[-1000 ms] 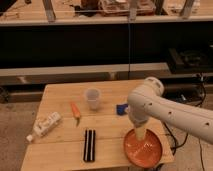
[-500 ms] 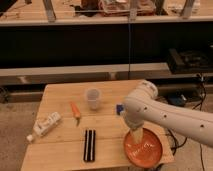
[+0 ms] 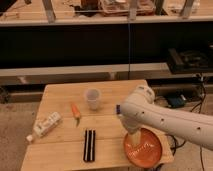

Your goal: Push the eraser across the table

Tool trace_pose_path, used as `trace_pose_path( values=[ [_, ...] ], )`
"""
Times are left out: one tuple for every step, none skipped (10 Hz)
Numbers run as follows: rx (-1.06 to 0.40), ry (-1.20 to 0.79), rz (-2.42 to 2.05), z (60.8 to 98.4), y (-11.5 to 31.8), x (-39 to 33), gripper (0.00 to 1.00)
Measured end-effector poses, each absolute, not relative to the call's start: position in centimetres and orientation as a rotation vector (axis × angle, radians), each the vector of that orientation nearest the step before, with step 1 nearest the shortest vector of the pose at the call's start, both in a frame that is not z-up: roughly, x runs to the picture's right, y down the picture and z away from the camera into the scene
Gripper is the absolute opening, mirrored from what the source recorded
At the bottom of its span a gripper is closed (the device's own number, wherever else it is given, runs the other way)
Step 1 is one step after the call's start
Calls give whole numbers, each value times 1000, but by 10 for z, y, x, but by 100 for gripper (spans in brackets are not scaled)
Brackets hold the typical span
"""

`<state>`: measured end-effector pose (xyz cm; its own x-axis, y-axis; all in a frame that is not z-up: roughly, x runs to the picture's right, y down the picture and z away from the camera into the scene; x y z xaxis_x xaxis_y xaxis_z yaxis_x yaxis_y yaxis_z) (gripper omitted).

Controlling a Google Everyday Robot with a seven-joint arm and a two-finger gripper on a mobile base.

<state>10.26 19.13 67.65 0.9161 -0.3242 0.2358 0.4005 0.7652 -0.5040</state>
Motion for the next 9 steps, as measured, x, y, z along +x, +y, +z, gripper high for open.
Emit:
trace_pose_path(
  values=[
    [-579, -146, -413, 679, 195, 98, 80],
    [-578, -152, -426, 679, 197, 96, 80],
    [-576, -153, -429, 679, 197, 97, 80],
    [-577, -157, -431, 679, 200, 97, 80],
    [-575, -158, -440, 682, 203, 96, 80],
    [-574, -163, -447, 684, 205, 91, 80],
    [-573, -167, -456, 687, 208, 87, 80],
    [-572, -171, -463, 688, 209, 84, 80],
    [-570, -170, -466, 687, 210, 84, 80]
  ],
)
